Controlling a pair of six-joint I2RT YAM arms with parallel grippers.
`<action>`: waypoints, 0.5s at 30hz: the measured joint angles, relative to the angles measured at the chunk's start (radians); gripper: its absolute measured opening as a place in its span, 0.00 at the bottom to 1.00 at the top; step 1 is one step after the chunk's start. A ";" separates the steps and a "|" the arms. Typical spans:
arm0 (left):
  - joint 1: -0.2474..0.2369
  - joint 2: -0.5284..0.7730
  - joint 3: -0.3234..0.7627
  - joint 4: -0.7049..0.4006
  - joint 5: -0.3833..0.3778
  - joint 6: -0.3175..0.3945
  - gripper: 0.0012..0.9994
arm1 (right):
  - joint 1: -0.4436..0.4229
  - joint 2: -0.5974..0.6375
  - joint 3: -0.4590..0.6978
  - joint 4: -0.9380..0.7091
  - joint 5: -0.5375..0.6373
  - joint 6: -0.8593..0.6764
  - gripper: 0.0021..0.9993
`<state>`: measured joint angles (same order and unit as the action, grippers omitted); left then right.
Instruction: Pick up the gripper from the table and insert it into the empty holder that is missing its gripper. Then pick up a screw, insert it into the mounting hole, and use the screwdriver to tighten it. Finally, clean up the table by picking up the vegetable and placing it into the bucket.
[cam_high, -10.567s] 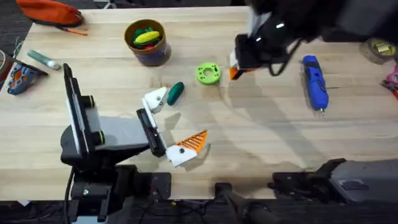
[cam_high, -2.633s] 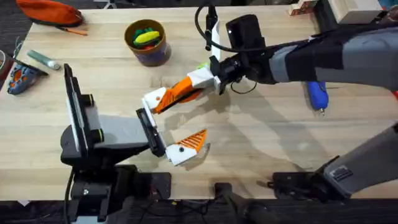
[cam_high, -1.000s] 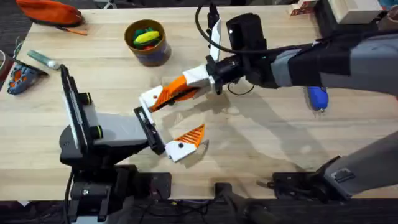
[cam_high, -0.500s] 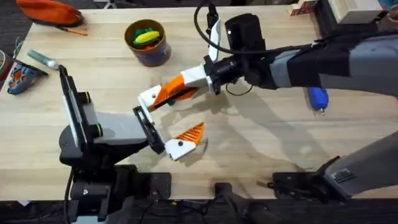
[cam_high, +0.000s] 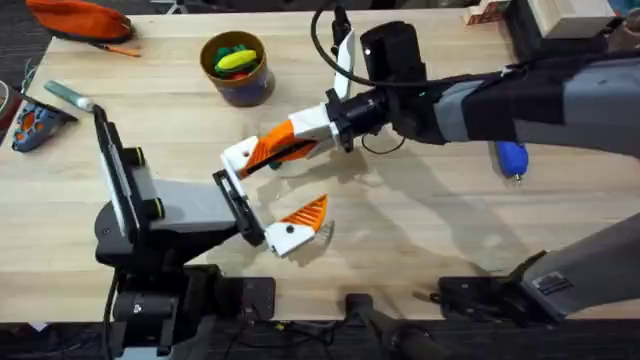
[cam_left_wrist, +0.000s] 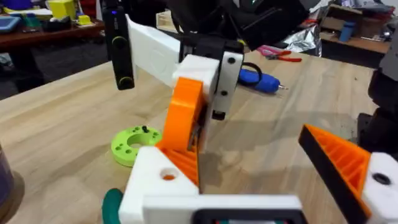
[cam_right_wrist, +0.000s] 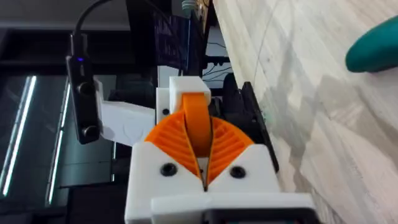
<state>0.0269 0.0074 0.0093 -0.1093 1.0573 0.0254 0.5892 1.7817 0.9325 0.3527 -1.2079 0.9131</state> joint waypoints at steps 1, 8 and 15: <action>0.000 0.000 0.000 0.000 0.000 0.000 0.99 | 0.000 0.000 0.000 0.000 0.001 0.000 0.00; 0.000 0.000 0.000 0.000 -0.003 0.000 0.99 | 0.002 0.000 0.000 0.001 0.007 0.000 0.00; 0.000 0.000 0.000 0.000 -0.003 0.000 0.99 | 0.002 0.000 0.000 0.001 0.007 0.000 0.00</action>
<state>0.0273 0.0074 0.0093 -0.1089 1.0539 0.0250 0.5907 1.7813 0.9325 0.3534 -1.2011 0.9131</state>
